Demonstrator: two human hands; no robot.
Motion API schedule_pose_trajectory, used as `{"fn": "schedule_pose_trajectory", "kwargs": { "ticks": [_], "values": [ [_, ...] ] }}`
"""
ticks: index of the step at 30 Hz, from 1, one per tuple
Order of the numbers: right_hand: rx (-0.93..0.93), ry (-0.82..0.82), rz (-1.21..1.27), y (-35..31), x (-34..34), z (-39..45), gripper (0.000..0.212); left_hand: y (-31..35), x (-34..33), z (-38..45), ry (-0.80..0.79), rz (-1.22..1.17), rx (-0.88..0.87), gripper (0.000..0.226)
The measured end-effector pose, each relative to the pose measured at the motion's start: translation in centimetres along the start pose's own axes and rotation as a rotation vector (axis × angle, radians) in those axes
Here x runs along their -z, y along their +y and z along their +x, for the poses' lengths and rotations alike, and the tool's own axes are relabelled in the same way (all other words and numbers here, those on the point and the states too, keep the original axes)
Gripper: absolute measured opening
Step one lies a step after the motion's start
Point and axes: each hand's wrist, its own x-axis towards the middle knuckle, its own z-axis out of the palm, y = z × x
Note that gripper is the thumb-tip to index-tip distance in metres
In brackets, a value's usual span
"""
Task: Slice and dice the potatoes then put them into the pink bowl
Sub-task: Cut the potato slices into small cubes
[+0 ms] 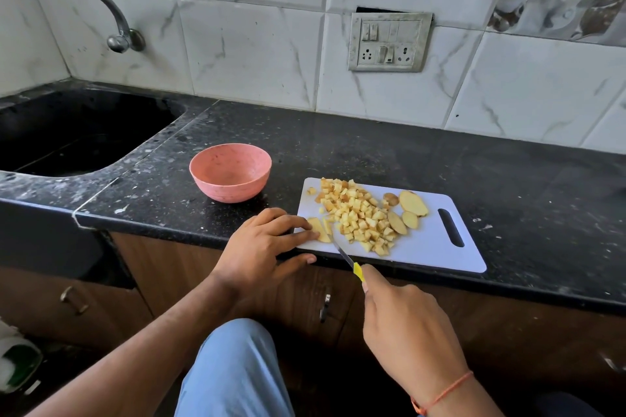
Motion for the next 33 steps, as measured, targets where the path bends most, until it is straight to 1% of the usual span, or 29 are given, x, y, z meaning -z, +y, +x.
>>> {"fn": "schedule_pose_trajectory", "kwargs": {
  "ticks": [5, 8, 12, 18, 25, 30, 33],
  "values": [
    [-0.006, 0.005, 0.082, 0.8, 0.4, -0.9, 0.04, -0.1, -0.1, 0.0, 0.0, -0.029, 0.006, 0.039],
    [0.01, 0.012, 0.13, 0.1, 0.7, -0.3, 0.039, 0.0, 0.0, 0.1, 0.011, -0.034, 0.007, 0.038],
    [0.035, 0.047, 0.148, -1.1, 0.7, 1.2, 0.04, 0.3, 0.1, 0.1, 0.031, -0.051, 0.051, 0.04],
    [0.036, 0.043, 0.089, -2.5, -0.4, 3.5, 0.037, 0.4, 0.1, 0.0, 0.042, -0.041, 0.068, 0.042],
    [0.017, 0.003, -0.05, -4.0, -1.5, 5.1, 0.049, 0.4, 0.2, 0.0, 0.048, -0.031, 0.056, 0.042],
    [0.036, -0.039, -0.124, -3.4, -1.1, 3.5, 0.052, 0.3, 0.2, 0.0, 0.045, -0.02, 0.05, 0.041],
    [0.029, -0.057, -0.124, -2.8, -0.5, 1.7, 0.053, 0.3, 0.2, 0.0, 0.039, -0.021, 0.047, 0.04]
  ]
}}
